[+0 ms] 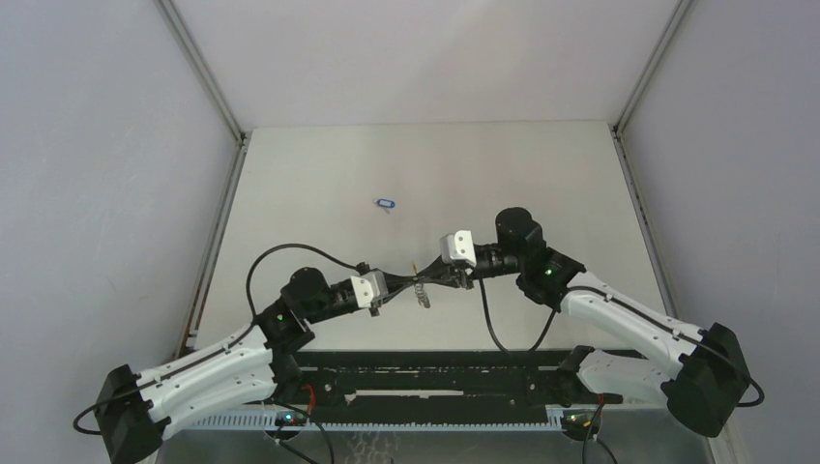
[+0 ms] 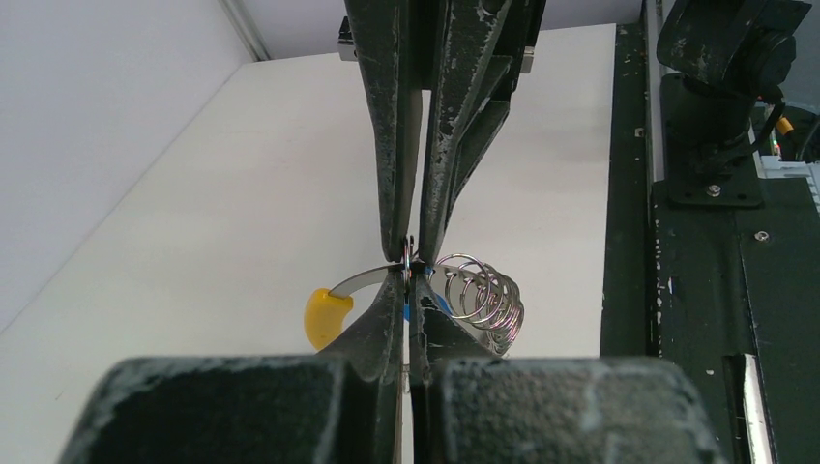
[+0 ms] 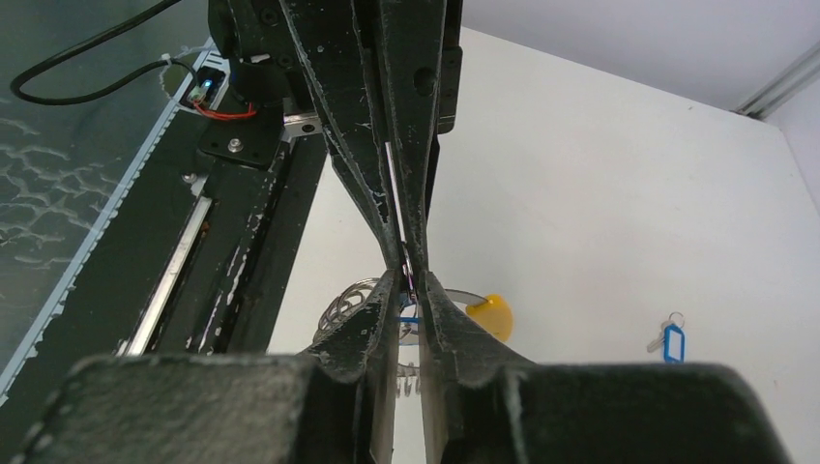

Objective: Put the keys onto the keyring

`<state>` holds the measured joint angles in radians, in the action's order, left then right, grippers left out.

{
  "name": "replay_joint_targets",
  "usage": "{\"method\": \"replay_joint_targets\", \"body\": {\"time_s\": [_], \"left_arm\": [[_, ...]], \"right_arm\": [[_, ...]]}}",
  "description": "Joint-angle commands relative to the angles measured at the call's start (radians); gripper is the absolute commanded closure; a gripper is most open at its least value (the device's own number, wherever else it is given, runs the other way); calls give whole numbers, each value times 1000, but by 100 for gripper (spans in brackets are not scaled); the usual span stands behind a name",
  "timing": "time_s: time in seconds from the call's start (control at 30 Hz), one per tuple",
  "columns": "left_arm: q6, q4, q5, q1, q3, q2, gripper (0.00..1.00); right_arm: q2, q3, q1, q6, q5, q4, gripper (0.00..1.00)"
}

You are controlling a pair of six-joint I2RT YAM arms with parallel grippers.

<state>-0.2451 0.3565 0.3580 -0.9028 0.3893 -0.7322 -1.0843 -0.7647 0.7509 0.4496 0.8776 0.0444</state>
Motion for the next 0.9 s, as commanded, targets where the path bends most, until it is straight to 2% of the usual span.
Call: {"method": "replay_joint_targets", "body": {"time_s": [0.0, 0.1, 0.27, 0.47, 0.57, 0.7, 0.87], "left_arm": [[16, 113, 33, 5, 0, 21, 100], [15, 115, 29, 5, -1, 20, 100], [13, 97, 6, 5, -11, 29, 99], [2, 0, -58, 5, -11, 64, 73], [3, -27, -80, 6, -16, 84, 65], [14, -3, -86, 7, -31, 79, 61], [37, 74, -79, 8, -42, 19, 60]], "right_arm": [[-21, -59, -7, 2, 32, -42, 92], [-20, -61, -7, 6, 24, -50, 100], [-5, -77, -8, 20, -21, -90, 100], [-12, -146, 21, 84, -163, -251, 100], [-34, -200, 57, 127, -273, -358, 100], [-57, -283, 101, 168, -410, -476, 100], [-78, -364, 173, 209, -552, -585, 100]]}}
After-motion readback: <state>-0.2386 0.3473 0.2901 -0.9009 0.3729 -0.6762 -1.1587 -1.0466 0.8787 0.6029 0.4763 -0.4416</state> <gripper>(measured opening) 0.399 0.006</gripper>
